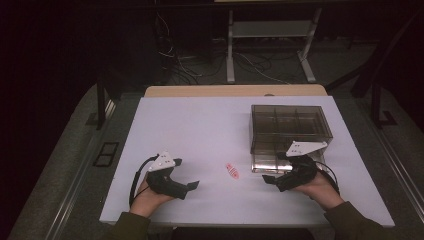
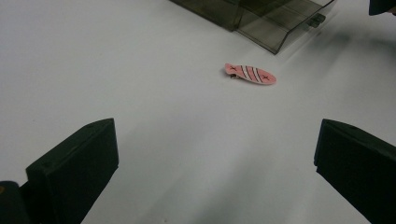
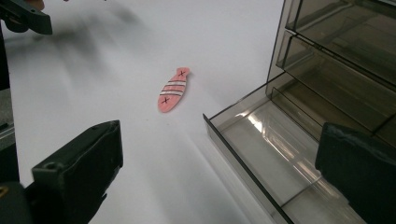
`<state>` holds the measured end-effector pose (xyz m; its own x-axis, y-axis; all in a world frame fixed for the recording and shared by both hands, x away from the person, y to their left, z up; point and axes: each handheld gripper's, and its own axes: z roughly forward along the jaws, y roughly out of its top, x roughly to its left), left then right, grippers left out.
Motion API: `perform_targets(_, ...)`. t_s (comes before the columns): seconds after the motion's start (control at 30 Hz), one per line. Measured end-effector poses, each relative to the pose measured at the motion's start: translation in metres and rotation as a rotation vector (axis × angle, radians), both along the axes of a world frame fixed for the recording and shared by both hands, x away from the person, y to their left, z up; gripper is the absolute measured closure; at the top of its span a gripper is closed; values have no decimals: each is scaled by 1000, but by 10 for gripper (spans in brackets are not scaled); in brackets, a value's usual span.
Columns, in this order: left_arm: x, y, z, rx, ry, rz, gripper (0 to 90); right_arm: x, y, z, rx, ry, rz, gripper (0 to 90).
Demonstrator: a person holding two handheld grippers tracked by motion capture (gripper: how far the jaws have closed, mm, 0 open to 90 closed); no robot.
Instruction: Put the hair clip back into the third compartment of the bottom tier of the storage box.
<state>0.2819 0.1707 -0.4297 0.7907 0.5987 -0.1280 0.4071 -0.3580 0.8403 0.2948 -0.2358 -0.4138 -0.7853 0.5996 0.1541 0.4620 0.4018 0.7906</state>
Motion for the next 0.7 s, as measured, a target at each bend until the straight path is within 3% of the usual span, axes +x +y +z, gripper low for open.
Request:
perform_targets(0.4, 0, 0, 0, 1, 1, -1, 0, 5, 9, 4, 1, 3, 13, 2)
perform_targets(0.43, 0, -1, 0, -2, -1, 0, 0, 6, 11, 5, -1, -1, 19, 40)
perform_targets(0.7, 0, -3, 0, -2, -6, -10, 0, 9, 19, 7, -11, 5, 36, 83)
